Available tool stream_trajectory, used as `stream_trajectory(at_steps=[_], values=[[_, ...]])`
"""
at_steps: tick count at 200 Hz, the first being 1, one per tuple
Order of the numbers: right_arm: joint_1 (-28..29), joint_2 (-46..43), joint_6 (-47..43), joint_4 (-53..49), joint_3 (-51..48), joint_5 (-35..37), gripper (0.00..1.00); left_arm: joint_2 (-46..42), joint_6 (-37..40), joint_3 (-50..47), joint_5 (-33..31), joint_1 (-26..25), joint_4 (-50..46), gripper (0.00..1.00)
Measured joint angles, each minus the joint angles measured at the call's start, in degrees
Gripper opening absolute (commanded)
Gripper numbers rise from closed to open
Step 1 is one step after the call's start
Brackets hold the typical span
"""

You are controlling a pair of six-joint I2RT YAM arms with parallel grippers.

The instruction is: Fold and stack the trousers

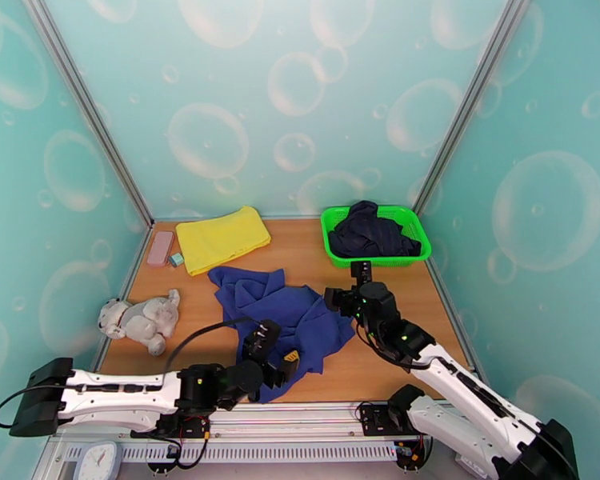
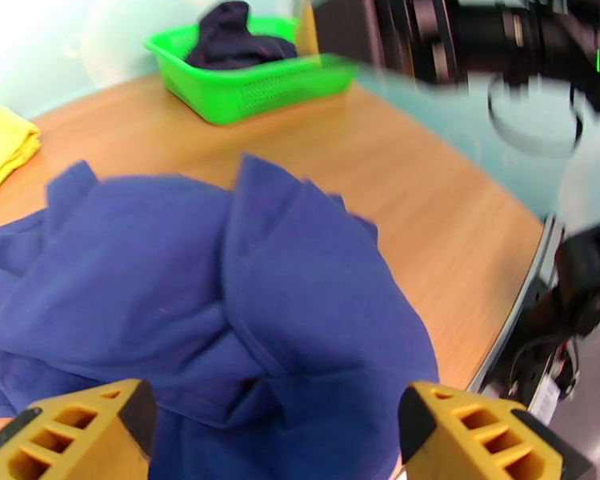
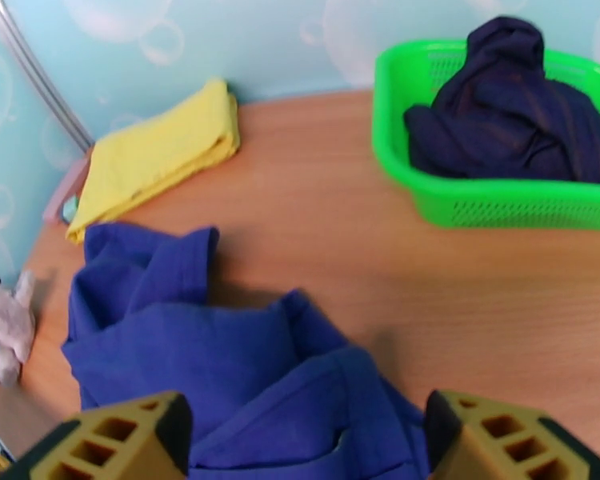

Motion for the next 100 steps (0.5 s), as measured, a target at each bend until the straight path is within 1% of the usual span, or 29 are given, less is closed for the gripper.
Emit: stream_trajectory(at_steps=[14,30,51,77,92,100], values=[[0.3,3.3,0.4,0.0,-0.4,0.2,0.82,-3.8,-1.0,-2.3,0.2,2.1,-0.6,0.84],[0.2,7.0,0.9,0.1,-0.4,0.2,0.81,-6.5,-3.1,-3.8,0.8,5.3,-2.5,0.82],[0.2,11.3,1.2,0.9,-0.4,0.1,0.78,-7.4,-7.4,-3.8,1.6,12.5,-6.6,0.79],[0.2,14.3,1.6,1.9,-0.4,-0.5,0.65,-6.4,-12.2,-3.8,3.6,22.1,-12.3,0.72],[0.1,14.5,1.9,2.4,-0.4,-1.0,0.61,-4.7,-13.7,-3.9,6.1,25.2,-14.0,0.69],[0.0,14.5,1.9,2.7,-0.4,-1.3,0.55,-3.7,-14.2,-4.2,7.6,26.1,-14.0,0.66]])
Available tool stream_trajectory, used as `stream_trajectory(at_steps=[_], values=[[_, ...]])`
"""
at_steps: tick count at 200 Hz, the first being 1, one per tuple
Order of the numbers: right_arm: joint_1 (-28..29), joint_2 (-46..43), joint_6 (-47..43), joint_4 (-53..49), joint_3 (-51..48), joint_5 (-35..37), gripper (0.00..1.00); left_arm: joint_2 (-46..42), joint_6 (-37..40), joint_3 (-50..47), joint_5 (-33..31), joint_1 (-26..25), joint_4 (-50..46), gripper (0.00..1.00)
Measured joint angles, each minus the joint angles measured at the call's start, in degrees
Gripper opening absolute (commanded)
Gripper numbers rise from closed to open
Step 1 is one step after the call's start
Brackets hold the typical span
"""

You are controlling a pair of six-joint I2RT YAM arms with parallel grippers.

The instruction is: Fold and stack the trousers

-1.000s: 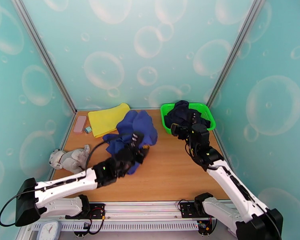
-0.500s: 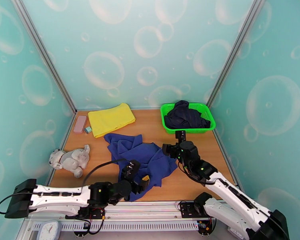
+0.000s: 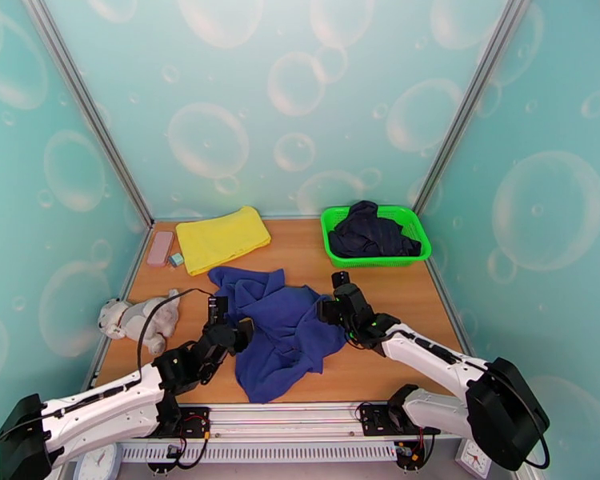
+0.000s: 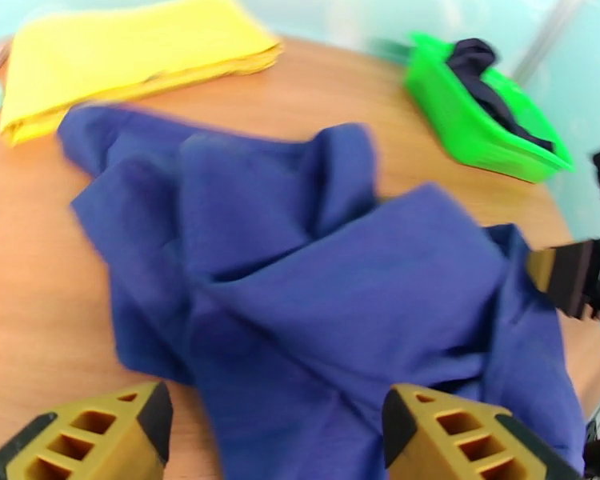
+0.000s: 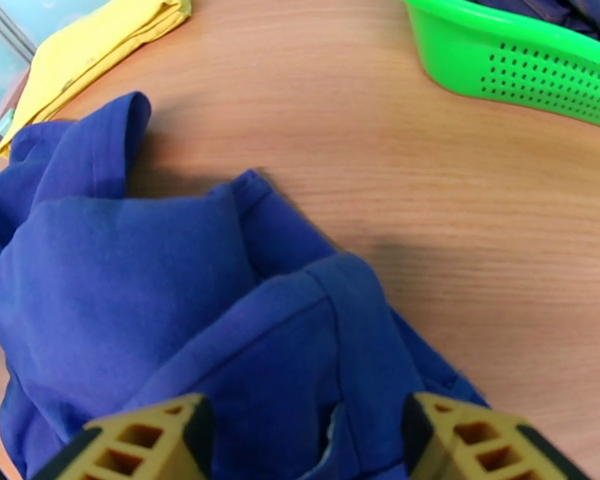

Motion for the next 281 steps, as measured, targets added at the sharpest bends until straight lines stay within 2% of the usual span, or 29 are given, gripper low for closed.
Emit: stream_trajectory(at_steps=[18,42,58,71,86,110,114,118,124,150,173,205,252,281], values=[[-0.6,0.0,0.4,0.5,0.0,-0.7,0.42,3.1,-1.0,-1.4,3.6,1.0,0.2,0.62],[-1.3,-0.4,0.3,1.3,-0.1,-2.4,0.3,8.0,-1.2,-2.8,7.4,1.4,0.9,0.61],[-1.6,-0.6,0.5,1.7,-0.1,-3.1,0.18,10.6,-1.3,-3.0,9.0,1.5,1.5,0.55],[-1.6,-0.7,0.2,2.0,-0.1,-3.5,0.12,12.5,-1.6,-3.0,9.5,1.5,2.0,0.55],[-1.7,-0.8,0.2,2.1,-0.2,-4.0,0.0,13.9,-2.4,-3.0,9.5,1.5,2.2,0.58],[-1.7,-1.4,-0.1,2.6,-0.5,-4.4,0.0,14.3,-3.1,-2.9,8.4,1.9,2.2,0.59],[-1.7,-1.6,-0.1,2.6,-0.6,-4.4,0.13,14.2,-3.2,-2.9,8.2,2.1,2.3,0.59],[-1.7,-1.7,-0.1,2.6,-0.6,-4.3,0.32,14.0,-3.2,-2.9,8.0,2.5,2.3,0.59],[-1.7,-1.9,0.0,2.7,-0.7,-4.3,0.45,13.5,-3.1,-2.9,7.8,3.3,2.4,0.58],[-1.8,-2.1,-0.2,2.9,-0.7,-4.3,0.52,10.6,-2.0,-3.0,8.9,8.7,5.5,0.56],[-2.1,-1.0,-0.2,3.6,-0.7,-4.5,0.52,10.1,-0.2,-3.1,12.5,13.4,9.8,0.5],[-2.2,1.9,-0.2,4.5,-0.7,-5.2,0.48,12.7,1.0,-3.0,15.4,15.1,13.2,0.48],[-2.2,3.1,-0.9,5.7,-0.8,-6.3,0.21,18.0,1.2,-2.9,16.5,15.8,15.3,0.48],[-2.2,3.0,-1.0,5.9,-0.8,-6.8,0.05,20.3,1.8,-2.9,17.6,15.8,18.1,0.41]])
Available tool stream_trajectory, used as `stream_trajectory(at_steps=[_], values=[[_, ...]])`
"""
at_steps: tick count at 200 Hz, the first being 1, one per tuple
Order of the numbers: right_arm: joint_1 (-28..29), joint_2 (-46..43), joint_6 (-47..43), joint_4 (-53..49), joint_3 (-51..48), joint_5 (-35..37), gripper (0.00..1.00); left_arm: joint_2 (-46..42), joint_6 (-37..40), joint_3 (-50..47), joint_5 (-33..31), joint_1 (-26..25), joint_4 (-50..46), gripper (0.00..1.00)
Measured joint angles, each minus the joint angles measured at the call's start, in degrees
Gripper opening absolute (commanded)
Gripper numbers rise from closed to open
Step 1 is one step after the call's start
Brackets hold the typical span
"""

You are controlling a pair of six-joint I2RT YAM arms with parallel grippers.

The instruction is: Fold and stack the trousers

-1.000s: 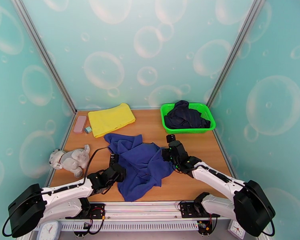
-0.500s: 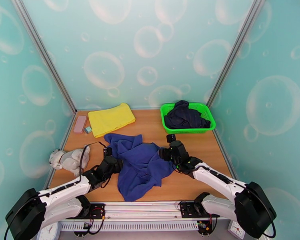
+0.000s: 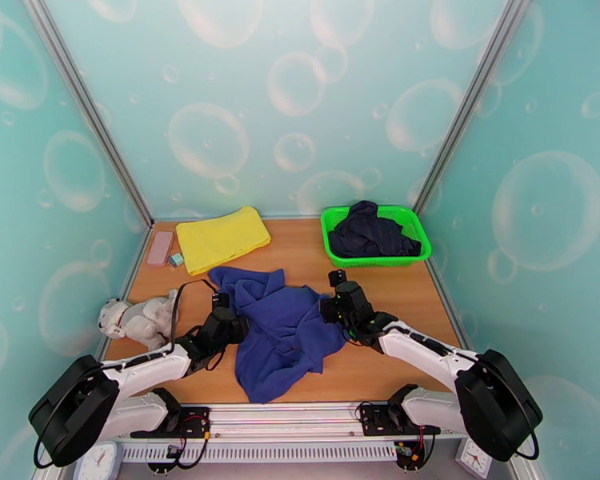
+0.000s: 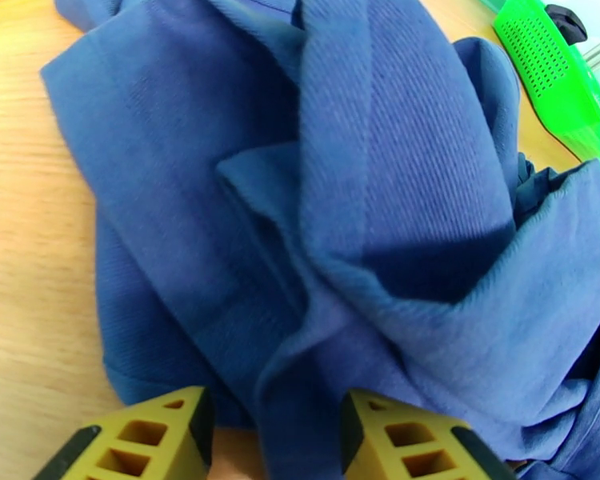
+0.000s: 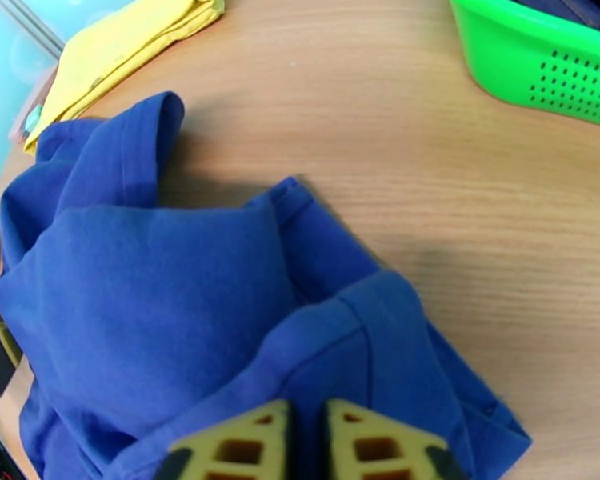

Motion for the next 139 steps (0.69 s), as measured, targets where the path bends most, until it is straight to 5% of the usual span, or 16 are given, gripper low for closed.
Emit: stream_trajectory(at_steps=[30,69,139], values=[[0.0,-1.0,0.0,0.0,-0.1,-0.1,0.0,1.7,0.4,0.0,0.8,0.0,1.8,0.31],[0.0,-3.7,0.0,-0.5,-0.5,0.1,0.0,2.1,0.3,0.1,1.2,0.0,2.3,0.0],[-7.7,-14.0,-1.1,-7.9,2.7,-1.0,0.0,-16.3,0.5,5.2,-2.5,0.3,-11.8,0.0]])
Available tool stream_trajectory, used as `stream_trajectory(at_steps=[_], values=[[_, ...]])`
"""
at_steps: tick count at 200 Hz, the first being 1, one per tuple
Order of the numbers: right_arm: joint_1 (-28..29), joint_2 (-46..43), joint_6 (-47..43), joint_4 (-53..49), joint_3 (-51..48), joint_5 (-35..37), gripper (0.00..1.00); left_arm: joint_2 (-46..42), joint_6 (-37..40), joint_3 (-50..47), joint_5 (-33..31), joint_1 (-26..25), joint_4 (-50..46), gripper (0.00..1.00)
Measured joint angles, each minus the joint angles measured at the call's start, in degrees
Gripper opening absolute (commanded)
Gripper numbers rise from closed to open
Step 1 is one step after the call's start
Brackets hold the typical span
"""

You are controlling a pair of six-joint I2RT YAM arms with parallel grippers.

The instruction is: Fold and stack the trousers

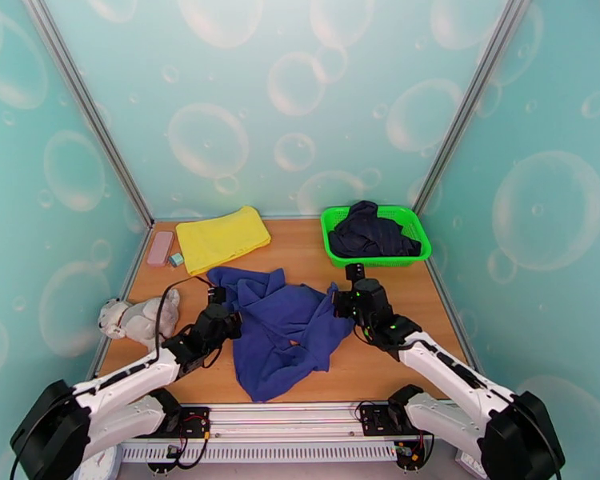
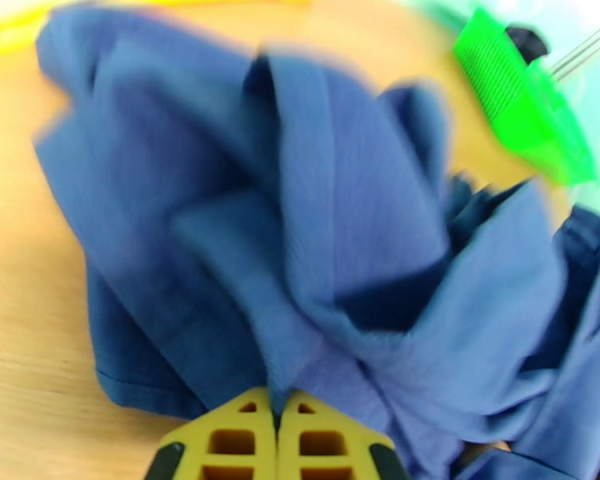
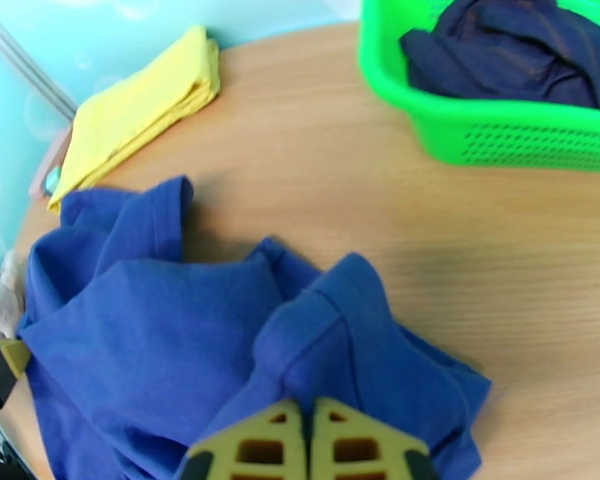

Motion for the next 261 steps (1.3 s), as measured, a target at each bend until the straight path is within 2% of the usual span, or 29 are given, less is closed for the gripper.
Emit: stream_trajectory(at_steps=[29,63,92,112,126,141,144,153,158,177,202,225,246,261], values=[[-3.9,-2.6,-1.1,-1.6,6.3,0.3,0.0,-8.4,1.0,6.3,-4.0,3.9,-7.8,0.0],[-10.9,-6.8,-1.5,2.6,8.6,0.5,0.0,-11.0,1.7,12.3,-4.1,15.8,-10.4,0.0],[-16.9,-6.1,-2.6,12.6,8.3,0.4,0.0,-7.5,1.6,16.6,-1.1,27.1,-10.4,0.0],[-20.9,-6.0,-3.0,24.8,5.5,-1.5,0.0,-6.2,1.4,19.6,2.1,34.7,-10.5,0.0],[-23.6,-6.1,-2.6,34.4,2.3,-5.1,0.0,-7.4,1.4,20.3,3.9,37.6,-10.3,0.0],[-25.7,-6.6,-1.6,44.0,-2.0,-8.7,0.0,-10.3,1.3,20.2,5.6,38.4,-10.4,0.0],[-26.0,-6.9,-1.4,45.2,-2.8,-9.0,0.0,-11.1,1.2,20.1,6.1,38.4,-10.4,0.05],[-26.4,-8.2,-0.9,48.6,-5.4,-9.6,0.0,-13.5,0.7,18.8,7.6,38.4,-9.5,0.3],[-26.4,-9.0,-0.8,50.0,-6.8,-9.7,0.0,-15.0,0.2,17.4,8.7,38.5,-8.6,0.4],[-26.6,-13.2,-0.2,55.3,-13.3,-9.6,0.0,-20.5,-2.4,8.9,13.1,38.6,-5.5,0.52],[-26.8,-19.2,0.0,58.2,-20.9,-9.6,0.0,-22.4,-5.4,-2.4,17.3,38.4,-5.8,0.57],[-26.8,-26.5,0.0,55.2,-24.0,-9.1,0.0,-25.0,-7.7,-7.1,18.3,36.6,-7.6,0.58],[-26.8,-35.6,0.0,48.7,-24.2,-7.5,0.0,-27.3,-8.9,-7.4,17.9,31.9,-7.1,0.6],[-26.8,-42.4,0.0,42.5,-24.2,-5.6,0.0,-26.4,-9.0,-7.3,16.3,25.7,-6.1,0.63]])
